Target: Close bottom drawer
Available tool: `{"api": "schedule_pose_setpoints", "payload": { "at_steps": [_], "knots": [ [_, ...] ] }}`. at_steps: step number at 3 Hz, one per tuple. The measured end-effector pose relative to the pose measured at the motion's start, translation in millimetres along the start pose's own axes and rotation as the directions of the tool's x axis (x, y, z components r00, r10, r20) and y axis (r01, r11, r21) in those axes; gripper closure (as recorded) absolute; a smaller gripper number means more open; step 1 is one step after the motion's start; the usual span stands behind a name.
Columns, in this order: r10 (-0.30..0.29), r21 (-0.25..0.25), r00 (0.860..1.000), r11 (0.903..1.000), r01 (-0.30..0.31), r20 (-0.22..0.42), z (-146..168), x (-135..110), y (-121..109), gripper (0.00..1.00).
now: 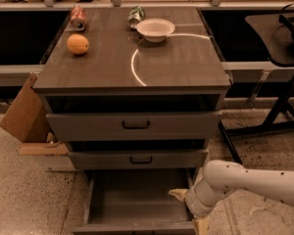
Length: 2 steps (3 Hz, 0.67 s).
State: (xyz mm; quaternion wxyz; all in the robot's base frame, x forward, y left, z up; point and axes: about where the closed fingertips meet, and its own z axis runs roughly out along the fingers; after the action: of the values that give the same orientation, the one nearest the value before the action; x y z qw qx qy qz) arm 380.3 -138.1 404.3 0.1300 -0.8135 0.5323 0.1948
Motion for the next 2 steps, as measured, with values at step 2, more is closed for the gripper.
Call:
{"api": "schedule_pose_setpoints", "payload": {
  "at_steps": [2],
  "knots": [
    [0.022,-0.074,0.995,0.9971,-0.015,0.096,68,9,4,0.39]
  ]
}}
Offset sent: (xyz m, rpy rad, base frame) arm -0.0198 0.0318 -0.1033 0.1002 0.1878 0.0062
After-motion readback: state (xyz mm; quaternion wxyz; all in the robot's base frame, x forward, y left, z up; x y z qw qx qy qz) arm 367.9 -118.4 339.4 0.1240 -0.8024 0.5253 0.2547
